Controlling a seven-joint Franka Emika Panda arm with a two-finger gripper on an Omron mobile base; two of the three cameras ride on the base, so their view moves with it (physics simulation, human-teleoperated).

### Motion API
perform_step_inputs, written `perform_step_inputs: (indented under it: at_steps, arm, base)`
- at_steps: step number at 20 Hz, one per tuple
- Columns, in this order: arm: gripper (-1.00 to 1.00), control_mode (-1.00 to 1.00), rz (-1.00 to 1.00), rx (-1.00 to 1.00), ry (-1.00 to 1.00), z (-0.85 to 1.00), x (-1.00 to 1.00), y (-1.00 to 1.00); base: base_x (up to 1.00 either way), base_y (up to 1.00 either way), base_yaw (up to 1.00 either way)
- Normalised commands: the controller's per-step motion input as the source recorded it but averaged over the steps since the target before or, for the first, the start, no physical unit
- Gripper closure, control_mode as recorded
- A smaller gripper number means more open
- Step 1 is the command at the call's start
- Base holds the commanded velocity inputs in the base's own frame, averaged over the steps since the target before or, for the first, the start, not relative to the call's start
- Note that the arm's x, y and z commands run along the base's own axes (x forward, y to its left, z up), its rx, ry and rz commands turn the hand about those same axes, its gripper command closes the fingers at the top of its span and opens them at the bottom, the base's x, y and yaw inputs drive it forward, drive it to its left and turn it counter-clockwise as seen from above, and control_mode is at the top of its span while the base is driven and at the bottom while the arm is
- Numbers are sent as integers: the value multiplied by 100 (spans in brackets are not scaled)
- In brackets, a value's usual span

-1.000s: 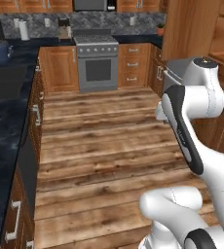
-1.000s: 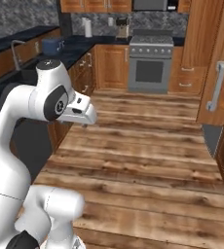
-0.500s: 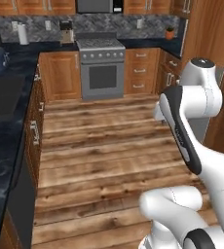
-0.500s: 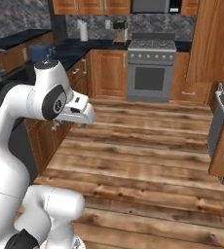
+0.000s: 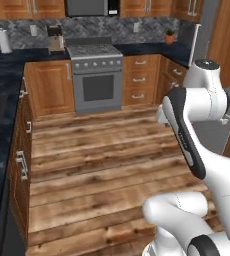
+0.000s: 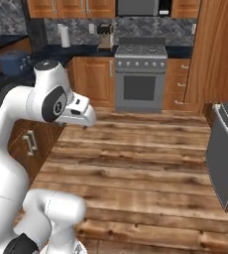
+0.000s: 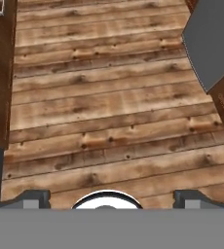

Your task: Move the hot dog bun to the plate on the dining table and place the condiment next to that plate. Then navigate to the fridge and take the sausage and place it on the plate as well.

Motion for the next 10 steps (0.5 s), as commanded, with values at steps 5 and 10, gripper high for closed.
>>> perform_step_inputs:
  at_steps: [5, 10]
  arm:
    - [-100, 100, 0, 0, 0, 0, 0, 0]
    - [-100, 100, 0, 0, 0, 0, 0, 0]
  base:
    - [100, 0, -19]
    - [100, 0, -25]
